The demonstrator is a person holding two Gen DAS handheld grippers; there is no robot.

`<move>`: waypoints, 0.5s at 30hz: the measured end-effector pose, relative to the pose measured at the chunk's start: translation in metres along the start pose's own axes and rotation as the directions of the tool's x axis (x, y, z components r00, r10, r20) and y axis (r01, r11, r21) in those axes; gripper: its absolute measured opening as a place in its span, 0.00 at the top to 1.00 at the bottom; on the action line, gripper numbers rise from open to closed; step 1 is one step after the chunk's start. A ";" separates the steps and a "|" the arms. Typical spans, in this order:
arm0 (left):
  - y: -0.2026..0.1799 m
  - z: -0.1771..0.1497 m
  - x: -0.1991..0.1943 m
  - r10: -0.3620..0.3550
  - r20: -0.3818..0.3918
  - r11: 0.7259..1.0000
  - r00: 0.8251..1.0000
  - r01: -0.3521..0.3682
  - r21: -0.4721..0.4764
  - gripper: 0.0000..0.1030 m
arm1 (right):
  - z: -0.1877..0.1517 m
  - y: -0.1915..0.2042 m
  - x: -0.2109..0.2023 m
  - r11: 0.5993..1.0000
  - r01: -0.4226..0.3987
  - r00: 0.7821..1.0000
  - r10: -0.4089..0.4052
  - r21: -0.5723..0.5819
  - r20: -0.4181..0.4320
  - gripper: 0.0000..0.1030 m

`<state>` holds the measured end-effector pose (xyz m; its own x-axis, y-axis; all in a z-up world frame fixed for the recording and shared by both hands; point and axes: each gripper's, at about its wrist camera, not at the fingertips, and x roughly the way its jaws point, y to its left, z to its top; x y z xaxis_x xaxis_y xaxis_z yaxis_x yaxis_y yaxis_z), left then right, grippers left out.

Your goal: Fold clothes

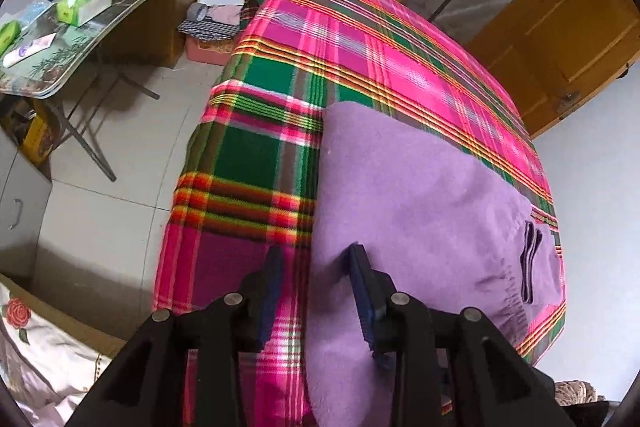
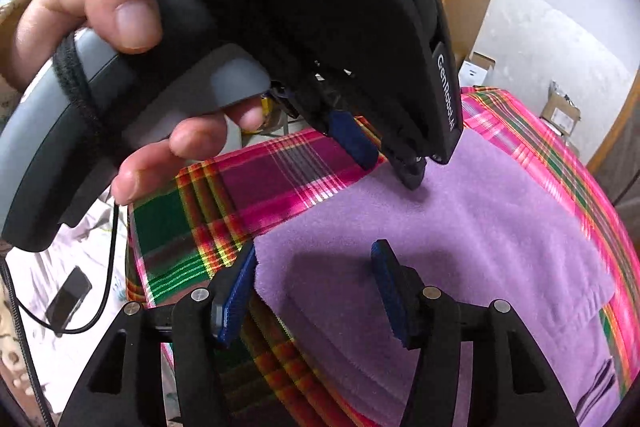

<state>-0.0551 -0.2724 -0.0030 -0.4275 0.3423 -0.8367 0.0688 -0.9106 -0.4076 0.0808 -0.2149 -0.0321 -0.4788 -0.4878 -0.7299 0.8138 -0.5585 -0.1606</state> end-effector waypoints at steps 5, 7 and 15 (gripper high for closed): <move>-0.003 0.007 0.006 -0.033 0.000 0.999 0.999 0.033 -0.006 0.63 | -0.002 -0.001 -0.002 1.000 0.013 1.000 -0.013 0.014 0.001 0.56; -0.005 0.009 0.007 -0.041 -0.001 0.999 0.999 0.041 -0.001 0.61 | -0.002 -0.003 -0.003 0.999 0.031 1.000 -0.031 0.018 -0.003 0.69; 0.003 0.011 0.004 -0.055 -0.010 0.996 0.998 0.054 -0.068 0.61 | -0.008 -0.005 -0.010 0.999 0.035 0.999 -0.035 0.014 0.007 0.78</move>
<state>-0.0666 -0.2768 -0.0037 -0.4214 0.3944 -0.8166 0.1064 -0.8727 -0.4765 0.0839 -0.2021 -0.0293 -0.5098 -0.4726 -0.7189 0.7916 -0.5848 -0.1770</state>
